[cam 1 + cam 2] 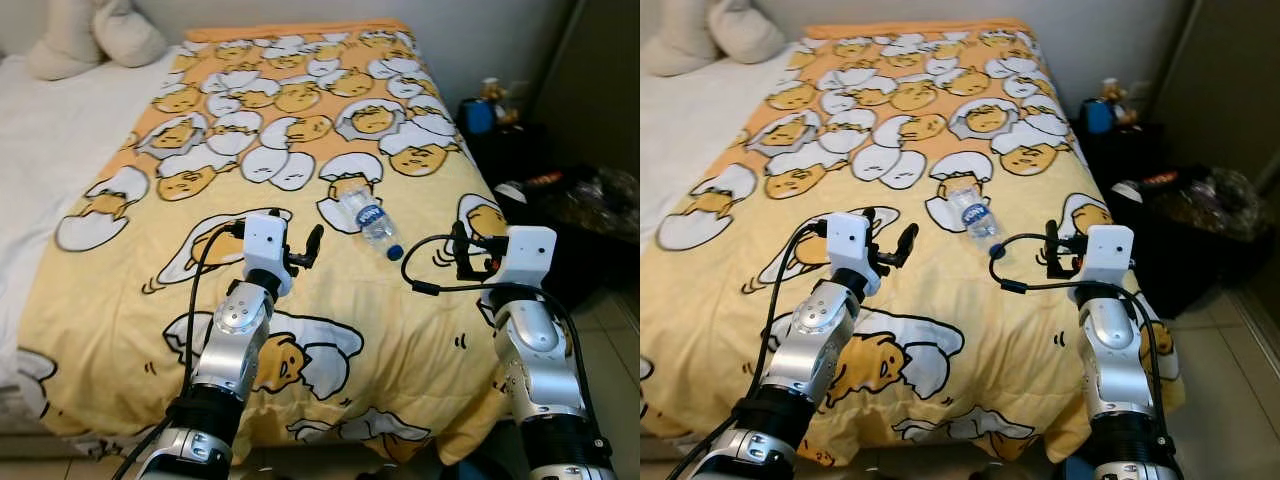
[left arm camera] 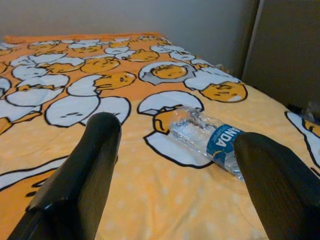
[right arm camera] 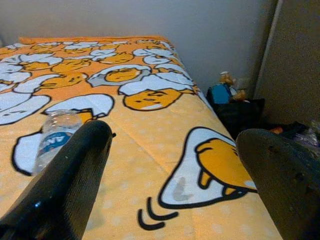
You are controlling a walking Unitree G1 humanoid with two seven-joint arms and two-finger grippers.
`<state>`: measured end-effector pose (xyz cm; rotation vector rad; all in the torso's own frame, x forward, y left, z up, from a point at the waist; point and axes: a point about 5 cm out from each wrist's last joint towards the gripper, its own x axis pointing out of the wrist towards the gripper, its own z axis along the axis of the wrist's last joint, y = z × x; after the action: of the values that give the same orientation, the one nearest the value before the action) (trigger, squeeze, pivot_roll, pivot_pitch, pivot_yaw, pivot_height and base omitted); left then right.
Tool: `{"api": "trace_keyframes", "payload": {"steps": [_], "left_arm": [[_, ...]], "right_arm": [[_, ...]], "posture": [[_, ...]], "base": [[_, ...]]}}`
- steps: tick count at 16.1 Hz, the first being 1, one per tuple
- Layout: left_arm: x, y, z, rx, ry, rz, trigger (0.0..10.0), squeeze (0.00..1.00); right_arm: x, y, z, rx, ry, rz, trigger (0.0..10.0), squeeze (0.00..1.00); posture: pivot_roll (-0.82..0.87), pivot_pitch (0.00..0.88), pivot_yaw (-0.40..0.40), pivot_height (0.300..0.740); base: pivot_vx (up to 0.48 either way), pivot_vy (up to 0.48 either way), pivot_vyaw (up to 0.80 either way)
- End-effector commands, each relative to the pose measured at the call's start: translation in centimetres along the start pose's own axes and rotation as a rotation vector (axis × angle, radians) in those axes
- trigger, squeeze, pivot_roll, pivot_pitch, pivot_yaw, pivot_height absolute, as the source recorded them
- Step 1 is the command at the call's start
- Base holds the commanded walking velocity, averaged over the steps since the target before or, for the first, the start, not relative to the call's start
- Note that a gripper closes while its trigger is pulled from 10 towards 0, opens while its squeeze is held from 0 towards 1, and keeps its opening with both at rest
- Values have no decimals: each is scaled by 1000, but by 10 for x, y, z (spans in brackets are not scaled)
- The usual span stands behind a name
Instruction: Clean up the room
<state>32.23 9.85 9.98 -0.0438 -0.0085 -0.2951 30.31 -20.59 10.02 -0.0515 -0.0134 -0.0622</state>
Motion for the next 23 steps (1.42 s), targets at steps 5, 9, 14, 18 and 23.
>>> {"api": "trace_keyframes", "payload": {"steps": [5,9,14,18,23], "left_arm": [[1,-3,0,-16,-3,-7,10000,0],[4,0,0,8,13,2,10000,0],[6,6,1,23,23,-7,10000,0],[12,5,1,48,40,-18,10000,0],[19,3,3,73,49,-43,10000,0]], "right_arm": [[4,5,3,9,-11,25,10000,0],[-4,1,0,10,-17,-10,10000,0],[-15,4,-5,11,-10,-35,10000,0],[-21,0,-5,18,-13,-67,10000,0],[-29,1,-5,29,-27,-64,10000,0]], "posture": [[-135,8,43,740],[-148,20,58,740],[-168,34,79,740],[-181,52,94,740],[-195,63,106,740]], "base": [[0,480,0],[0,0,-725],[0,0,-714],[0,0,-712],[242,118,-285]]}}
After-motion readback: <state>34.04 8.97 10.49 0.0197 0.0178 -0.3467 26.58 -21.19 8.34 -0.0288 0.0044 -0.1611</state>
